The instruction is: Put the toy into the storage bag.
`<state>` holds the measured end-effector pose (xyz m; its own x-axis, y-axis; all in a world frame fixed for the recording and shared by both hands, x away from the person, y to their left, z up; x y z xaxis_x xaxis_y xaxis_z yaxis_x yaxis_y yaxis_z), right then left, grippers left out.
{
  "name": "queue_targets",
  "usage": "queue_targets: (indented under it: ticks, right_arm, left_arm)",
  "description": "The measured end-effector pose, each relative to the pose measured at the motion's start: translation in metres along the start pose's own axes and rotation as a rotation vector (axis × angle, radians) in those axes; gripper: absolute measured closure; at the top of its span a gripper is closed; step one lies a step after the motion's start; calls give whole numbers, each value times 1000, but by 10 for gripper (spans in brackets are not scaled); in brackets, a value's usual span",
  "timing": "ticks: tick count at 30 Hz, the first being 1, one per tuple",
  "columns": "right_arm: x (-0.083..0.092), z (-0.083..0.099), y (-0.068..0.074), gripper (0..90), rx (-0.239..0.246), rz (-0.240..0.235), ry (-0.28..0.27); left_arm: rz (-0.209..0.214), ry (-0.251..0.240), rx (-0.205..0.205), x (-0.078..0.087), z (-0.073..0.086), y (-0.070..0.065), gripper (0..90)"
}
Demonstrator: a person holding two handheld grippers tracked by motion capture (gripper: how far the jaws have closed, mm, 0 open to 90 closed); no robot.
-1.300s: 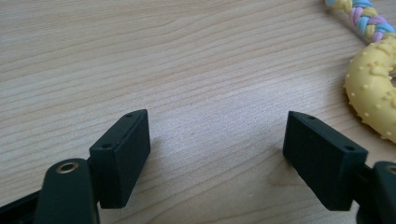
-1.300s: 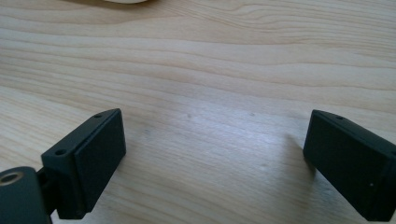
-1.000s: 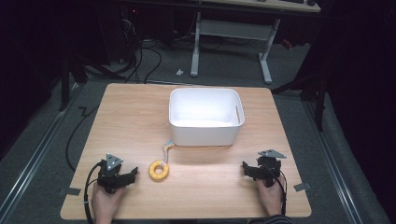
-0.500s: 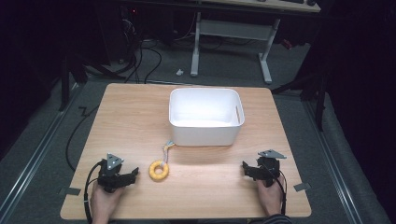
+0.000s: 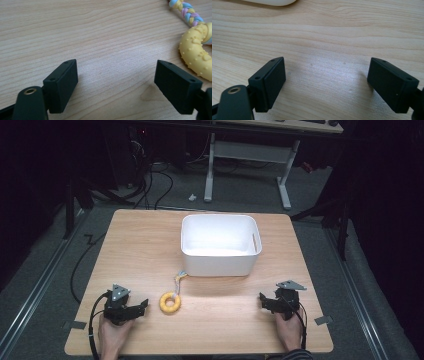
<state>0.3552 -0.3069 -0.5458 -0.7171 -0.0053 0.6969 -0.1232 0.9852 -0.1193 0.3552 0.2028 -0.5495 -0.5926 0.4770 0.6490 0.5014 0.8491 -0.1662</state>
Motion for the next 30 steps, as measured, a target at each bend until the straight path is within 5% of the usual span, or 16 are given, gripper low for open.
queue_targets:
  ticks: [30]
  right_arm:
    - [0,0,0,154,-1,0,1]
  left_arm:
    - [58,-21,-73,25,-26,-17,246]
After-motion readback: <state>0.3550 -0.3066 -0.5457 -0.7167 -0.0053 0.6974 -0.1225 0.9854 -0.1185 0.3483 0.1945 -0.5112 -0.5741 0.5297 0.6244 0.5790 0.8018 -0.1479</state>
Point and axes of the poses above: each handheld gripper's, and its own axes: x roughly backward along the jaws, z roughly out of its underside, y roughly to its left, the point moved 2 cm from there along -x, roughly forward along the jaws, and after that the axes turned 8 degrees about z, right-handed, at the moved point
